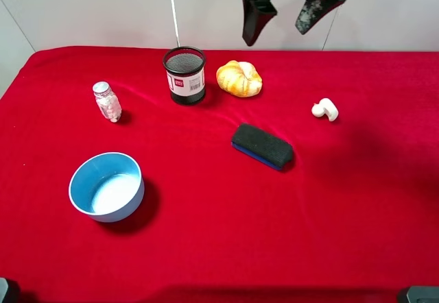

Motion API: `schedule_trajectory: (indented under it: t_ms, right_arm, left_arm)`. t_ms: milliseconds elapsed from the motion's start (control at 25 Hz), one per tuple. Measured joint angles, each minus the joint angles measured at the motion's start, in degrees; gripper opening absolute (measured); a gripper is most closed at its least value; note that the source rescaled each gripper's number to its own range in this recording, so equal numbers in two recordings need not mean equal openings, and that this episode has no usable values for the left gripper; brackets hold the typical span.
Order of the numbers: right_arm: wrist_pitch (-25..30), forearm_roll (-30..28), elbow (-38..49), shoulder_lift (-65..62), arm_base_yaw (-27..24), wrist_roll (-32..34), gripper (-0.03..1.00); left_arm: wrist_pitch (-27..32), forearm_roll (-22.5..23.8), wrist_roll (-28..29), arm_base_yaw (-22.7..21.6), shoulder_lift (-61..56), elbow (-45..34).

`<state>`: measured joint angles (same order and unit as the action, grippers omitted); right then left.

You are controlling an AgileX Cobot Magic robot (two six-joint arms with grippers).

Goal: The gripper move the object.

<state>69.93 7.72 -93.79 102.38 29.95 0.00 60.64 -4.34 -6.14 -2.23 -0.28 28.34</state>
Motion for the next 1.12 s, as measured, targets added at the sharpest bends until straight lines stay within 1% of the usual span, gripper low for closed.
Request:
schedule_trajectory:
  t_ms: [400,680,1120]
  right_arm:
    - [0.0,-0.7,9.1,-10.3,0.0,0.0,1.00]
    - [0.0,-1.0,16.1,-18.3,0.0,-1.6,1.00]
    - [0.1,-4.0,17.0,-27.9,0.0,-4.7,1.00]
  left_arm:
    - [0.0,0.0,0.0,0.0,0.0,0.0]
    - [0.0,0.0,0.0,0.0,0.0,0.0]
    - [0.0,0.0,0.0,0.0,0.0,0.0]
